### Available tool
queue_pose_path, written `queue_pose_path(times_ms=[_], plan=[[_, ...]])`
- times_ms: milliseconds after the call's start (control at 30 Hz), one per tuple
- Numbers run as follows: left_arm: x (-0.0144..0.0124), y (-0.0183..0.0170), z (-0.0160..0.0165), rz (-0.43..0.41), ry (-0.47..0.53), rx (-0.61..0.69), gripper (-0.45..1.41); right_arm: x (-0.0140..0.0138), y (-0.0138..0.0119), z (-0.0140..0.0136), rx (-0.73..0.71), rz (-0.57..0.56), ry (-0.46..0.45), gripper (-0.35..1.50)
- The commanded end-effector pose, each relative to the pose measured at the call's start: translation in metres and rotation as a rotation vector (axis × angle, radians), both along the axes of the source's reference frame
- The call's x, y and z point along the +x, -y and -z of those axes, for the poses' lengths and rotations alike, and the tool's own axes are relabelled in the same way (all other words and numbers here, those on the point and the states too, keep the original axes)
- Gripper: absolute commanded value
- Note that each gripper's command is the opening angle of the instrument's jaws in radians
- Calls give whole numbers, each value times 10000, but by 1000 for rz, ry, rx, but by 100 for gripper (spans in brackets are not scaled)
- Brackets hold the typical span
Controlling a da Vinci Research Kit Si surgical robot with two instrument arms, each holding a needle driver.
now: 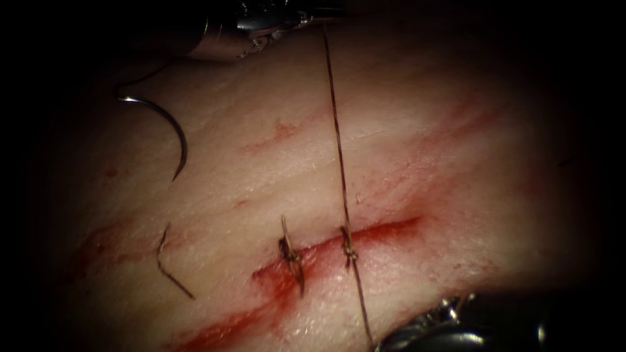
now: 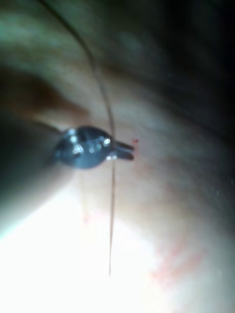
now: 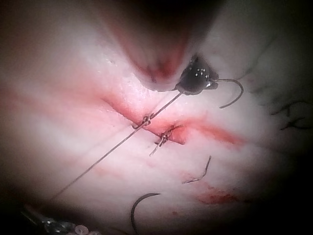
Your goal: Wound Closure
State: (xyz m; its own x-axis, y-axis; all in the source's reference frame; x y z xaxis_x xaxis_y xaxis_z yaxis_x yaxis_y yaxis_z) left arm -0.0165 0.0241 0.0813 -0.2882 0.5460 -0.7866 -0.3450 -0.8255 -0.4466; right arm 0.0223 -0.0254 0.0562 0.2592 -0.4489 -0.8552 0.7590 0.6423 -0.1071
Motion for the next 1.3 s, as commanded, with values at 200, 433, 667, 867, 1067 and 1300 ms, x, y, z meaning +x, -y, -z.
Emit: queue_pose_path(times_ms=[200,433,667,867,1067,1300], plan=[[-6,-3,-9,-1,2,-4,-45,6,13,-7,20,-14,-5,-35],[-9,18,-5,-30,19,4,-45,6,-14,-2,27,-129,57,-35],[-1,42,19,-49,35,13,-45,-25,-51,6,77,-303,170,24],[26,37,77,-60,59,-23,-45,-72,-105,12,229,-555,343,136],[40,40,133,-59,81,-62,-45,-120,-146,8,324,-673,394,145],[26,59,183,-54,97,-97,-45,-105,-166,-25,478,-811,398,125]])
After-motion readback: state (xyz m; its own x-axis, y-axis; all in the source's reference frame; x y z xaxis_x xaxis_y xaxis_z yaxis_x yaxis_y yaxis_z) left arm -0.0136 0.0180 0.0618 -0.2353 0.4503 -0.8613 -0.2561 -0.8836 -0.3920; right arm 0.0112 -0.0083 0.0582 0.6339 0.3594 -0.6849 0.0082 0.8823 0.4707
